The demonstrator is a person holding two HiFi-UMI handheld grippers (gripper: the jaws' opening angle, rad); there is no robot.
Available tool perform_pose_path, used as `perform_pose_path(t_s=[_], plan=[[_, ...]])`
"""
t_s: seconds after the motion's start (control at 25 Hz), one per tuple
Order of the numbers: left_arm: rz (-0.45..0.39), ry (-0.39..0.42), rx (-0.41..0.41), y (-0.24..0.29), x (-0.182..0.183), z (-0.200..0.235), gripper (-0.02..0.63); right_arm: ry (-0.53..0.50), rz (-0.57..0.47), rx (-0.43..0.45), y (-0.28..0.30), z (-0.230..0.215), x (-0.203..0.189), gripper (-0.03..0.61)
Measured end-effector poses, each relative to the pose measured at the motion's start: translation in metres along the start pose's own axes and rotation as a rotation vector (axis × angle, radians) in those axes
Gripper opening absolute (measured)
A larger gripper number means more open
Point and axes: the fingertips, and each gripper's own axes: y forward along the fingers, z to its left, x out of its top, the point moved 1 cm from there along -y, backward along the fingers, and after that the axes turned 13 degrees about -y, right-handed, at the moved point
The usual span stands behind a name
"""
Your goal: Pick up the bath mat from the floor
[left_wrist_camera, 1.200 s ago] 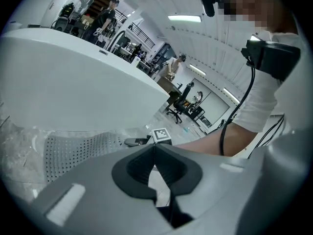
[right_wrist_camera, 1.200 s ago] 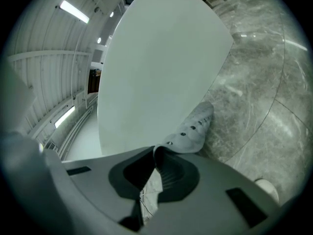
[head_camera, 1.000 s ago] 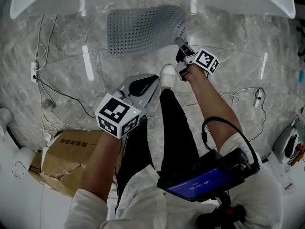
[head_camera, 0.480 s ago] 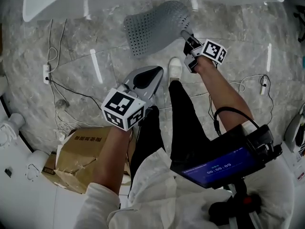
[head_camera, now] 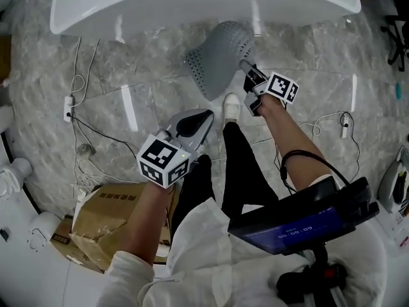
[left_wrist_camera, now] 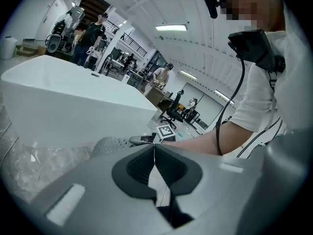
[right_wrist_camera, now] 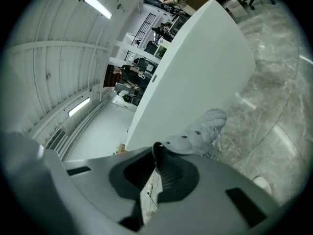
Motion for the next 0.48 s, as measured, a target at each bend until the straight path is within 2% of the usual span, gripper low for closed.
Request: perform_pose_path(t_s=[0.48], plan=[[-0.056, 0.022, -0.018, -0.061, 0.023, -0.045, 0.006, -0.048, -0.055, 0.047, -0.067, 0.09, 0.03, 0.011]])
